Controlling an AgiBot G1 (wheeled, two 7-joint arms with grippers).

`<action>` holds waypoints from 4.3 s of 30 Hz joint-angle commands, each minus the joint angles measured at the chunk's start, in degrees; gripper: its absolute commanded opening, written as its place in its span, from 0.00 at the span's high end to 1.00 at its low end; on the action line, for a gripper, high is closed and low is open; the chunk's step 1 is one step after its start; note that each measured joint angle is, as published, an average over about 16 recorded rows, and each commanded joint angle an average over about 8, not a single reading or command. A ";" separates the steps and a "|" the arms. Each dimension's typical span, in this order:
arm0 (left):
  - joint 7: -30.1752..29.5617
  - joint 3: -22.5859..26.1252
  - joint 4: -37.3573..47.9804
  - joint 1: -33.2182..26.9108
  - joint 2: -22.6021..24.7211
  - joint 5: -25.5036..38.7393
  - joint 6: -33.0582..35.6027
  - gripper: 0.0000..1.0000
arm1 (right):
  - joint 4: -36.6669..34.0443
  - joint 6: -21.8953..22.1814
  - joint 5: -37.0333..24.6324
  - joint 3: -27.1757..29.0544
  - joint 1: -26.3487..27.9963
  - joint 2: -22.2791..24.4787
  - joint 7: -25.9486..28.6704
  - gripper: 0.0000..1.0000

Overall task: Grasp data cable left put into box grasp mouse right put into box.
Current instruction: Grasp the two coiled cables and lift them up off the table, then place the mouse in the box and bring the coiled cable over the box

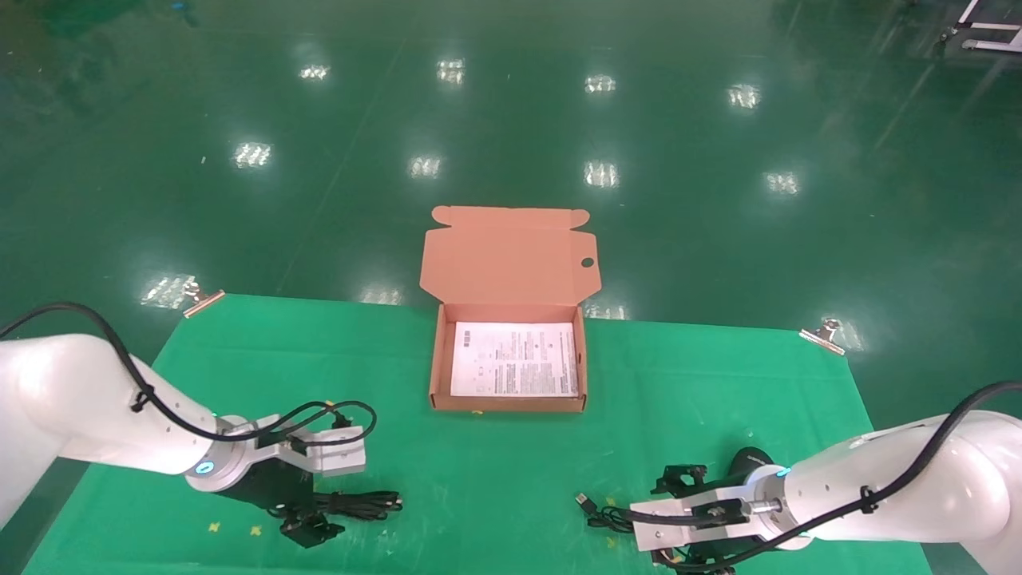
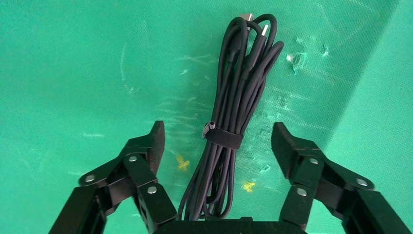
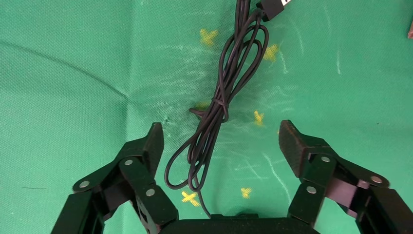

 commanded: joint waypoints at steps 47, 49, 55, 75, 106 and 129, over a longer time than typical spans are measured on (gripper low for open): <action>1.15 -0.51 -9.98 -2.18 -3.51 1.31 -0.99 1.00 | 3.92 -0.08 0.54 2.29 3.37 2.99 1.67 1.00; 0.37 -0.66 -12.06 -2.81 -4.18 1.95 -1.29 1.00 | 5.34 0.16 0.44 3.15 4.54 3.99 2.68 1.00; -2.87 -0.99 -18.18 -4.89 -5.39 5.06 -2.92 1.00 | 9.40 1.95 -0.46 6.15 8.95 6.06 5.71 1.00; -12.05 -3.14 -21.37 -12.08 0.13 13.31 -11.49 1.00 | 1.66 12.41 4.29 11.49 23.98 -6.37 -3.49 1.00; -22.15 -2.82 -20.86 -13.32 -2.14 23.94 -9.45 1.00 | -13.94 16.09 11.41 11.72 25.27 -16.24 -16.91 1.00; -29.26 -1.96 -25.33 -11.41 -3.59 30.71 -6.19 1.00 | -21.89 19.29 19.12 5.30 21.17 -20.61 -21.86 1.00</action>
